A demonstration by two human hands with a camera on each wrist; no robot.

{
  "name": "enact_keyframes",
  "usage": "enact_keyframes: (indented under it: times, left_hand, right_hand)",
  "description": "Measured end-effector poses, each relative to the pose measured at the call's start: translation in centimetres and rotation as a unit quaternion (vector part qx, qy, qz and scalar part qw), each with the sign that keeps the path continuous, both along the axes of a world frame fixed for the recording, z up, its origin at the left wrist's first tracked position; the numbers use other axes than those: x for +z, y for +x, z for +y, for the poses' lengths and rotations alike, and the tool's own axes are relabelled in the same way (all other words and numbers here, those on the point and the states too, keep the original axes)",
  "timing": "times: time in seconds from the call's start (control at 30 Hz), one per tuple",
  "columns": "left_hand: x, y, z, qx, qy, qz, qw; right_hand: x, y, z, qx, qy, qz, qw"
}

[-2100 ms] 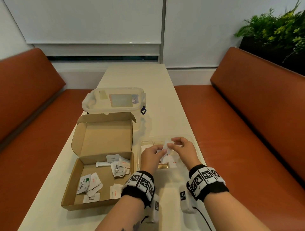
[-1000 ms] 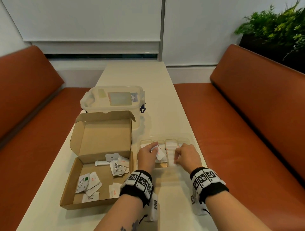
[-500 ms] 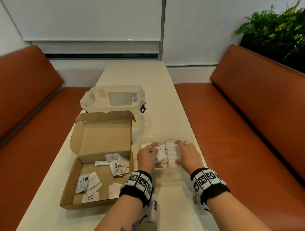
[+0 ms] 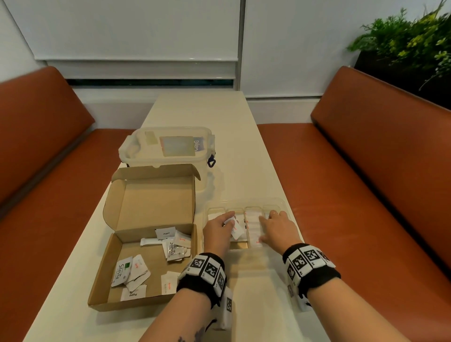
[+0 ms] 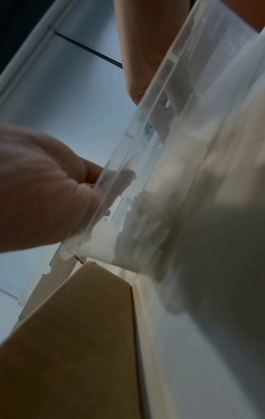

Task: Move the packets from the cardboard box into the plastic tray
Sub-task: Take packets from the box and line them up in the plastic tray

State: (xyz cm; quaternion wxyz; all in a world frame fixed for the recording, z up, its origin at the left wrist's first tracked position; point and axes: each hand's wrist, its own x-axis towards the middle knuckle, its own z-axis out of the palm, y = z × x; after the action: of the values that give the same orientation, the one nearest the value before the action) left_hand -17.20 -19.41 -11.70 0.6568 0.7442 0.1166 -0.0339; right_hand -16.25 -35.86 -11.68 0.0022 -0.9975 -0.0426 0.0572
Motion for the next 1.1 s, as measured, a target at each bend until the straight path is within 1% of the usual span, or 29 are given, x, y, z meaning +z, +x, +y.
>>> enact_keyframes:
  times: [0.17, 0.33, 0.4, 0.43, 0.5, 0.57, 0.67, 0.7, 0.77, 0.83, 0.87, 0.9, 0.93, 0.97, 1.03, 1.1]
  left_hand:
    - [0.0, 0.0, 0.0, -0.006, 0.0, 0.0, 1.0]
    - [0.3, 0.0, 0.1, -0.001, -0.05, 0.033, 0.998]
    - [0.4, 0.1, 0.1, -0.002, -0.05, 0.034, 0.998]
    - [0.4, 0.0, 0.1, -0.002, -0.047, 0.03, 0.998]
    - [0.3, -0.1, 0.1, 0.001, -0.048, 0.016, 0.999]
    - [0.3, -0.2, 0.2, 0.006, -0.066, 0.005, 0.998]
    - [0.4, -0.3, 0.2, 0.016, -0.114, -0.009, 0.993]
    - [0.4, -0.3, 0.3, 0.019, -0.121, -0.016, 0.992]
    - [0.4, -0.4, 0.3, 0.022, -0.134, -0.024, 0.99]
    - [0.4, -0.4, 0.3, 0.032, -0.157, -0.023, 0.987]
    - [0.5, -0.4, 0.3, 0.039, -0.165, -0.022, 0.985]
    - [0.4, -0.4, 0.4, 0.045, -0.165, -0.025, 0.985]
    - [0.4, -0.4, 0.4, 0.049, -0.159, -0.031, 0.986]
    - [0.2, -0.3, 0.5, 0.05, -0.15, -0.038, 0.987]
    - [-0.1, -0.2, 0.5, 0.051, -0.127, -0.047, 0.99]
    - [-0.6, 0.0, 0.5, 0.051, -0.103, -0.048, 0.992]
  right_hand:
    - [-0.1, 0.0, 0.0, 0.002, 0.006, 0.004, 1.0]
    - [0.1, -0.1, 0.0, 0.001, 0.002, 0.014, 1.0]
    - [0.5, -0.2, 0.1, -0.001, 0.007, 0.006, 1.0]
    - [0.8, -0.3, 0.3, -0.003, 0.022, -0.008, 1.0]
    - [1.5, -0.6, 0.9, -0.018, 0.105, -0.049, 0.993]
    - [2.3, -0.9, 1.8, -0.044, 0.237, -0.058, 0.969]
    - [3.0, -1.1, 3.1, -0.085, 0.402, -0.001, 0.912]
    - [3.1, -1.1, 3.4, -0.095, 0.437, 0.011, 0.895]
    - [3.1, -1.0, 3.6, -0.108, 0.482, 0.017, 0.869]
    - [3.2, -1.0, 3.5, -0.116, 0.511, 0.021, 0.851]
    - [3.3, -1.0, 3.4, -0.118, 0.517, 0.02, 0.848]
    - [3.4, -1.0, 3.1, -0.119, 0.515, 0.015, 0.849]
    - [3.6, -1.0, 2.6, -0.119, 0.503, 0.006, 0.856]
    - [3.8, -0.9, 2.0, -0.12, 0.479, -0.005, 0.869]
    - [4.1, -0.8, 0.8, -0.122, 0.398, -0.011, 0.909]
    - [4.2, -0.7, 0.0, -0.113, 0.316, 0.013, 0.942]
